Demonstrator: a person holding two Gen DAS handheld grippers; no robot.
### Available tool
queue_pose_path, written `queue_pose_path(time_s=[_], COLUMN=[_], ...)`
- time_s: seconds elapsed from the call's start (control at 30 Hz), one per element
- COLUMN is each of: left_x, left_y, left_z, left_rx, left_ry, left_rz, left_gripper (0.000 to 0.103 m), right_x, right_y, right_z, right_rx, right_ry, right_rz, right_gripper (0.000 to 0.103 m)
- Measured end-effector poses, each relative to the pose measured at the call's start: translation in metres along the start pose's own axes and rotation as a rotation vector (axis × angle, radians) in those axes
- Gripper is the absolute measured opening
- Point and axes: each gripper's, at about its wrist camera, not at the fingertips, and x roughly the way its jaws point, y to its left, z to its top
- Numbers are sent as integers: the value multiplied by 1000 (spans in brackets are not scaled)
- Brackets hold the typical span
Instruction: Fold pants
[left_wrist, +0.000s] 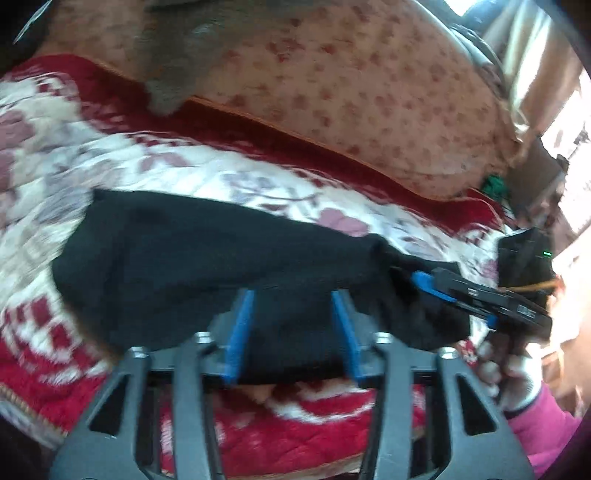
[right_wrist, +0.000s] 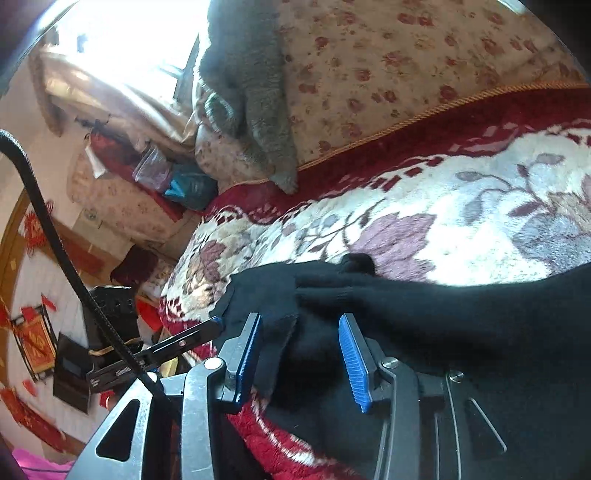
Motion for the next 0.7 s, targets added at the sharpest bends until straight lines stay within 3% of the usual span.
queue_pose_path(time_s=[0.07,0.23,0.37,0.6,0.7], left_x=[-4,-13,-20,-24,-28], left_y=[9,21,30,37,36], left_z=[-6,-17,-23,-27,-29], left_rx=[-38,-85,-114,-145,-131], left_ry=[-9,-37,-60,-77,-85], left_rz=[16,98,154,189,239], left_gripper=[46,46,46,46,46], right_x=[0,9,14,41,46], right_y=[9,27,32,20,27], right_z=[-3,-2,-3,-18,-21], right_rx=[-34,-73,-103,-32,-45], right_ry=[17,35,41,122,132], right_rz=[-8,13,-22,10,19], right_gripper=[48,48,49,49,49])
